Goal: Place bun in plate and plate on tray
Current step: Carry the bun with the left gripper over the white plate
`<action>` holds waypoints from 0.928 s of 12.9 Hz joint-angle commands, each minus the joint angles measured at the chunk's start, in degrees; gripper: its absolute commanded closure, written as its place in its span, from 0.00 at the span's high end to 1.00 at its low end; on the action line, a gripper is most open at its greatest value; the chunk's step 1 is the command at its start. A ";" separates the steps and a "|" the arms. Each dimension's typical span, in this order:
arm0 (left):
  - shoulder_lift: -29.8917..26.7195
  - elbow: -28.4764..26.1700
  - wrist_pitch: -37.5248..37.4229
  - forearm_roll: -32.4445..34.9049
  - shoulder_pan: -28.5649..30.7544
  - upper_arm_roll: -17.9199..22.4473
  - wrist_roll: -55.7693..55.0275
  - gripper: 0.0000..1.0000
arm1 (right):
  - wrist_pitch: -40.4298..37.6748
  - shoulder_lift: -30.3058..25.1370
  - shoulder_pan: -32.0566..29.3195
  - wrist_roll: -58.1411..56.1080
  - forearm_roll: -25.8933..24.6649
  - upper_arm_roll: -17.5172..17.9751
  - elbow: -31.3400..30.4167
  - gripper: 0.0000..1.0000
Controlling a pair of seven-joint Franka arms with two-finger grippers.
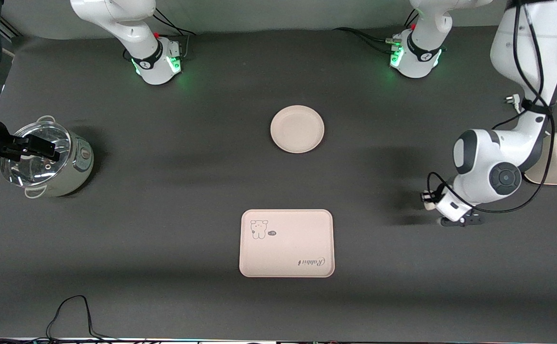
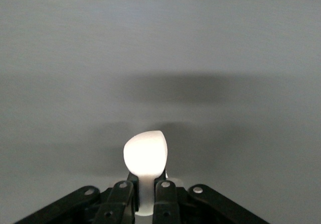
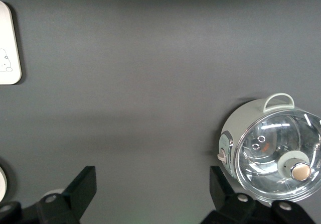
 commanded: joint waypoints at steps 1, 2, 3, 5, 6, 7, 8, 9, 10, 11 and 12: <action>-11.51 -1.79 -8.54 -5.32 -1.53 -6.55 -4.00 0.00 | 0.06 -0.95 -0.03 -0.79 0.36 -0.01 -0.72 1.00; -13.97 -1.79 -9.34 -5.87 -3.27 -9.28 -8.81 0.00 | 0.06 -0.95 -0.03 -0.79 0.36 -0.01 -0.72 1.00; -15.13 -1.79 -9.27 -5.87 -6.77 -10.96 -16.34 0.00 | 0.06 -0.95 -0.03 -0.79 0.36 -0.01 -0.72 1.00; -15.06 -1.97 -5.51 -5.44 -18.52 -11.24 -34.95 0.00 | 0.06 -0.95 -0.03 -0.79 0.36 -0.01 -0.72 1.00; -13.92 -2.75 -1.66 -3.78 -23.63 -11.24 -43.40 0.00 | 0.06 -0.95 -0.03 -0.79 0.36 -0.01 -0.72 1.00; -11.73 -3.98 1.77 0.67 -28.03 -11.24 -49.93 0.00 | 0.06 -0.95 -0.03 -0.79 0.36 -0.10 -0.72 1.00; -8.84 -4.42 3.98 5.24 -30.86 -11.24 -54.43 0.00 | -0.03 -0.95 -0.03 -0.88 0.36 -0.10 -0.72 1.00; -6.03 -4.34 5.14 7.72 -32.37 -11.24 -56.56 0.00 | -0.03 -1.04 -0.03 -0.88 0.36 -0.10 -0.72 1.00; -3.56 -4.25 6.72 8.71 -33.43 -11.24 -56.85 0.00 | -0.03 -0.95 -0.03 -0.79 0.36 -0.10 -0.81 1.00; -1.27 -4.25 8.56 8.89 -34.48 -11.24 -56.94 0.00 | -0.03 -0.95 -0.03 -0.88 0.36 -0.10 -0.81 1.00; 0.23 -4.08 9.62 8.89 -35.62 -11.24 -57.20 0.00 | -0.03 -0.95 -0.03 -0.88 0.36 -0.10 -0.81 1.00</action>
